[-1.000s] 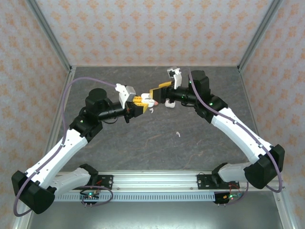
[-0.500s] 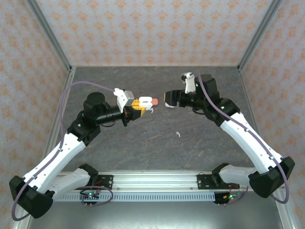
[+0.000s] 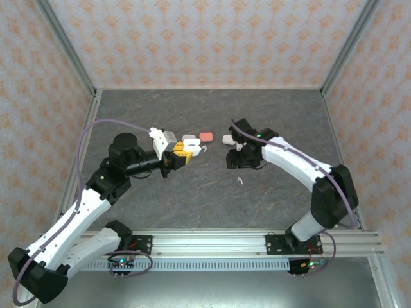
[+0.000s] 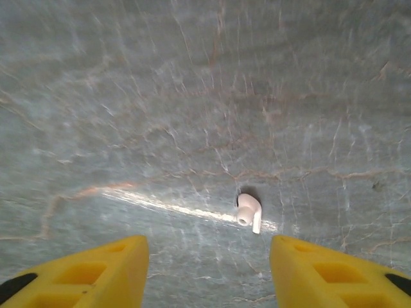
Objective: Insert wireless bluetooth earbuds into charging case
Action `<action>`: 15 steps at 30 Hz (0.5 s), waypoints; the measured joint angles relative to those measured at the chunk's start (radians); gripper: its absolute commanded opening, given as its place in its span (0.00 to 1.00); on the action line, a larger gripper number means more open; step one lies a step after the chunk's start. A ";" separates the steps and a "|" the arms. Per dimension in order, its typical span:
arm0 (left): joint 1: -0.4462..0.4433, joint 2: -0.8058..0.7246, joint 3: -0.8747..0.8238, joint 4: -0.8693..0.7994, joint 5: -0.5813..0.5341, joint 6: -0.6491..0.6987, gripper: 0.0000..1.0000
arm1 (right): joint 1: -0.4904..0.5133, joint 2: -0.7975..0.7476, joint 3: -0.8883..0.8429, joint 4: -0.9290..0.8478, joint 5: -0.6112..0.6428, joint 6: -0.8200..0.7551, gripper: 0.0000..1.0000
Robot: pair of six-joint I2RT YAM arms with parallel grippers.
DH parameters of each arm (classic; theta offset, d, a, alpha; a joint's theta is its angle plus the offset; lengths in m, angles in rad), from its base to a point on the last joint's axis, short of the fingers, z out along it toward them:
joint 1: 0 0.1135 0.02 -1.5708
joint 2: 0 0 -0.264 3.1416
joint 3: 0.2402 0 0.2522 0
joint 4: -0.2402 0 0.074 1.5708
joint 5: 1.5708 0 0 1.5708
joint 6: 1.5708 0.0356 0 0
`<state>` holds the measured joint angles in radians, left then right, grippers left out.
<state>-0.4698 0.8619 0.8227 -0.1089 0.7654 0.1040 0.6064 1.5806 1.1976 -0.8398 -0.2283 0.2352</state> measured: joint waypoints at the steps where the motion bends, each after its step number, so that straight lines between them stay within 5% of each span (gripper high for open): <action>1: 0.000 -0.001 0.000 0.000 -0.001 0.000 0.00 | 0.008 0.024 0.003 -0.010 0.005 -0.005 0.52; 15: 0.000 -0.003 0.000 0.000 -0.019 0.002 0.00 | 0.054 0.258 0.075 -0.119 0.103 -0.083 0.46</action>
<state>-0.4698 0.8593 0.8227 -0.1093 0.7467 0.1059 0.6605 1.8385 1.2728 -0.9585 -0.1253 0.1524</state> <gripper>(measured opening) 0.202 0.475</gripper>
